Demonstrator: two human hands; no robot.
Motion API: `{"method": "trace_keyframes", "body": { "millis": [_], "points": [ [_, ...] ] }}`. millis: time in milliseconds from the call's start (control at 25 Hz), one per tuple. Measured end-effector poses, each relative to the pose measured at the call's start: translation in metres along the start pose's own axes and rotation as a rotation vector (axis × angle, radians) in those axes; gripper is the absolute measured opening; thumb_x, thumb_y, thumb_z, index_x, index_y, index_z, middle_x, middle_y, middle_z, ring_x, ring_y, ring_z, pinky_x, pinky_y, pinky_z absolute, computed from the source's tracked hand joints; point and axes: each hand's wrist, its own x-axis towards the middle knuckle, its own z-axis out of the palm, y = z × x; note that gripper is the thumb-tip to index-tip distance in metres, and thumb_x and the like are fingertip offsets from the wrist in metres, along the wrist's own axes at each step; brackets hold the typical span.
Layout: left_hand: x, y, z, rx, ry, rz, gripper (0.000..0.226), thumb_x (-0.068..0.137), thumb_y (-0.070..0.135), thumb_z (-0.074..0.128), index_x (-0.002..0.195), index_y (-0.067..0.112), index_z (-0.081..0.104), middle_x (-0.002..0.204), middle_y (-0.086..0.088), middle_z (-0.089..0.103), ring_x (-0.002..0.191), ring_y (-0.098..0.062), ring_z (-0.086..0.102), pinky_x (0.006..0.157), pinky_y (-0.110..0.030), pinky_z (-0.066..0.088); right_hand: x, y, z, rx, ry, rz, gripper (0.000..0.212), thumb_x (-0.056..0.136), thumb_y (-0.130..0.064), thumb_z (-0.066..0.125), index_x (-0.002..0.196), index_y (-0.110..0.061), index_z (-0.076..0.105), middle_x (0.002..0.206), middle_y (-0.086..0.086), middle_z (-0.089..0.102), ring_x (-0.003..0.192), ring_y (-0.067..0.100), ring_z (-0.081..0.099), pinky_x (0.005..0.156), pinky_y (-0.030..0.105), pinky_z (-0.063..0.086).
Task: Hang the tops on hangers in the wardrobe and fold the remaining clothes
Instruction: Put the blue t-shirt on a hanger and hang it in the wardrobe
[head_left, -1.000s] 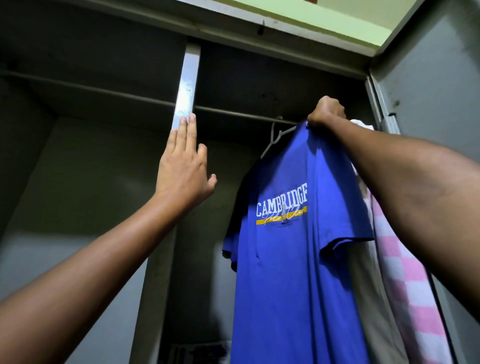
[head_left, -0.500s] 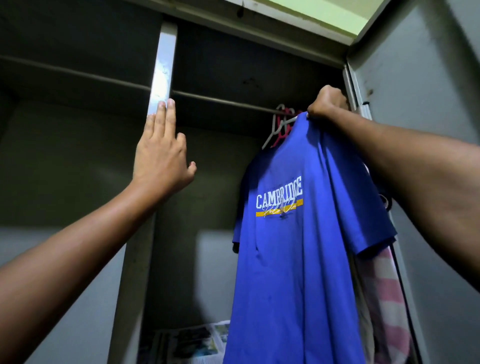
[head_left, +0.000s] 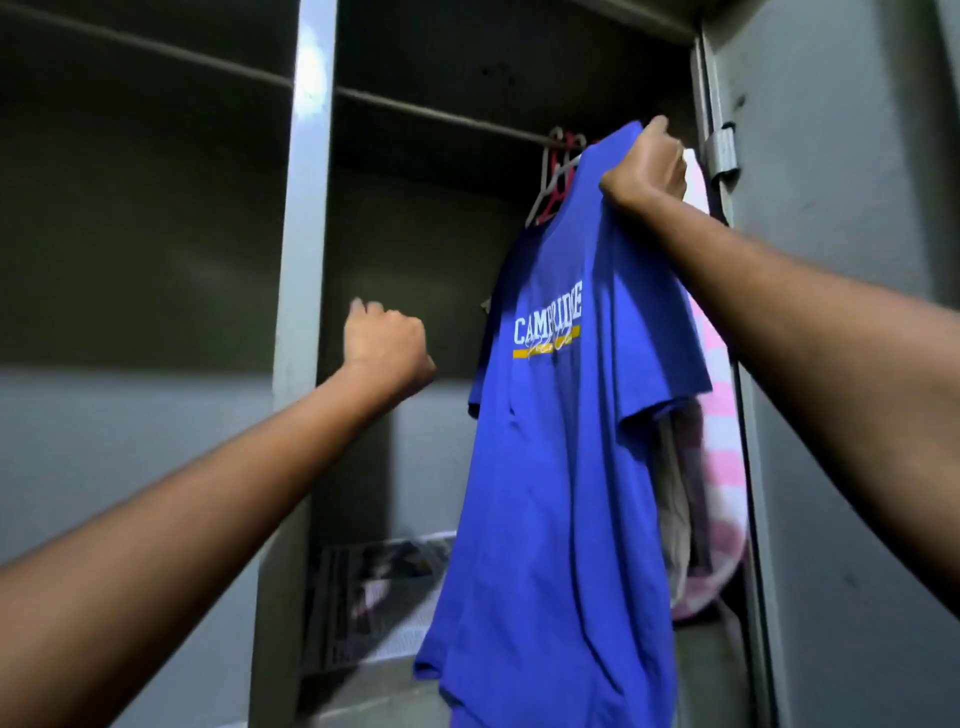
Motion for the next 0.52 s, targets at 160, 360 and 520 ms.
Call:
{"method": "trace_keyframes", "body": {
  "millis": [160,360,520],
  "points": [
    [-0.003,0.031,0.055,-0.410,-0.496,-0.051,0.021,0.092,0.010,0.043,0.092,-0.001,0.062,0.119,-0.016,0.062,0.097,-0.029,0.060,0.071,-0.027,0.048,-0.073,0.032,-0.007,0.103,-0.103,0.138,0.042,0.084,-0.016,0.058,0.124,-0.009,0.046,0.130,0.007,0.053,0.120,0.026,0.050,0.093,0.028,0.038],
    [-0.033,0.064,0.101,-0.616,-0.664,0.001,0.028,0.096,0.006,0.035,0.105,-0.005,0.058,0.116,-0.021,0.058,0.104,-0.029,0.057,0.076,-0.035,0.043,-0.187,0.098,-0.005,0.182,-0.237,0.191,0.040,0.073,-0.014,0.069,0.111,-0.007,0.059,0.110,0.014,0.065,0.099,0.032,0.060,0.076,0.033,0.045],
    [-0.047,0.088,0.127,-1.160,-0.903,-0.199,0.024,0.095,0.012,0.032,0.076,0.012,0.045,0.054,0.002,0.048,0.042,-0.011,0.044,0.043,-0.014,0.033,-0.258,0.134,-0.022,0.102,-0.528,0.361,0.051,0.069,-0.025,0.080,0.111,-0.003,0.060,0.111,0.015,0.064,0.100,0.031,0.061,0.077,0.034,0.047]
  ]
}}
